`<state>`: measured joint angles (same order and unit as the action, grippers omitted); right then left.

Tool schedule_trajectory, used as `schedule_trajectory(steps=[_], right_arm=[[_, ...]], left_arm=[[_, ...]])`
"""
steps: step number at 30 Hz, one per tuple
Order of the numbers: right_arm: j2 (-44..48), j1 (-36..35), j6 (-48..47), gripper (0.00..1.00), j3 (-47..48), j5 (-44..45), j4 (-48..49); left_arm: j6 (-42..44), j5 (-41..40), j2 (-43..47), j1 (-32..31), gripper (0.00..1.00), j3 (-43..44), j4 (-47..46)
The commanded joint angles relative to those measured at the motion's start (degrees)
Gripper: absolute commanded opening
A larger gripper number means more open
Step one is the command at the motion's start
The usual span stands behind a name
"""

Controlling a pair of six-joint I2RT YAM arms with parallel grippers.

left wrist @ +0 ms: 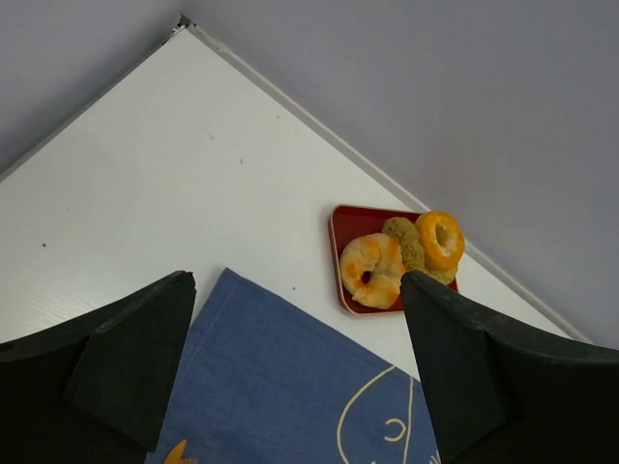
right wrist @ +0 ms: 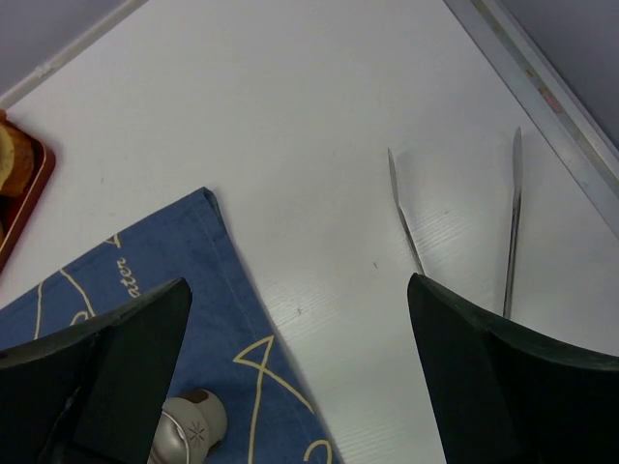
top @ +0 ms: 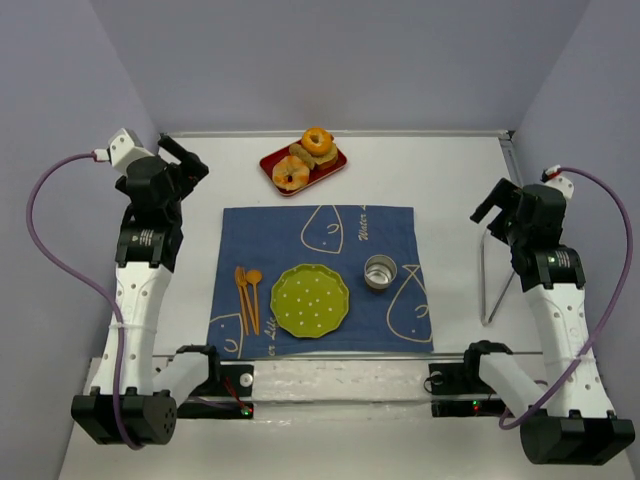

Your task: Place the bread

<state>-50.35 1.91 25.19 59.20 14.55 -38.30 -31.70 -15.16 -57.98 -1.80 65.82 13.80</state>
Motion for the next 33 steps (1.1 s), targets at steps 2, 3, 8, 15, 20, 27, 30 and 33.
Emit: schedule_trajectory(steps=[2, 3, 8, 15, 20, 27, 30, 33], right_arm=[[2.1, 0.3, -1.6, 1.00, 2.2, 0.6, 0.2], [2.4, 0.3, -1.5, 1.00, 2.0, 0.9, 0.2], [2.5, 0.3, -0.1, 1.00, 0.9, 3.0, 0.2], [0.1, 0.3, 2.9, 1.00, -3.5, 6.7, -0.9], [-3.4, 0.3, 6.3, 1.00, -6.5, 6.8, -3.2], [-6.9, 4.4, 9.5, 1.00, -10.5, 11.0, -4.7], [-9.4, 6.0, 9.5, 1.00, -11.6, 6.9, -4.2], [-13.4, 7.6, 10.1, 1.00, -11.7, 6.0, -4.0]], left_arm=[[-0.9, 1.3, -0.8, 0.1, 0.99, -0.3, -2.3], [-1.0, 1.7, -1.3, 0.1, 0.99, 0.0, -2.6], [-0.7, 2.5, -3.0, 0.1, 0.99, 1.1, -3.3], [-0.3, 2.7, -6.7, 0.1, 0.99, 2.6, -4.7], [0.9, 2.7, -10.3, 0.1, 0.99, 4.4, -5.3], [3.0, 2.5, -17.1, 0.1, 0.99, 9.9, -5.8], [3.6, 2.4, -18.9, 0.1, 0.99, 12.5, -5.9], [4.4, 2.9, -21.0, 0.2, 0.99, 13.1, -7.1]])
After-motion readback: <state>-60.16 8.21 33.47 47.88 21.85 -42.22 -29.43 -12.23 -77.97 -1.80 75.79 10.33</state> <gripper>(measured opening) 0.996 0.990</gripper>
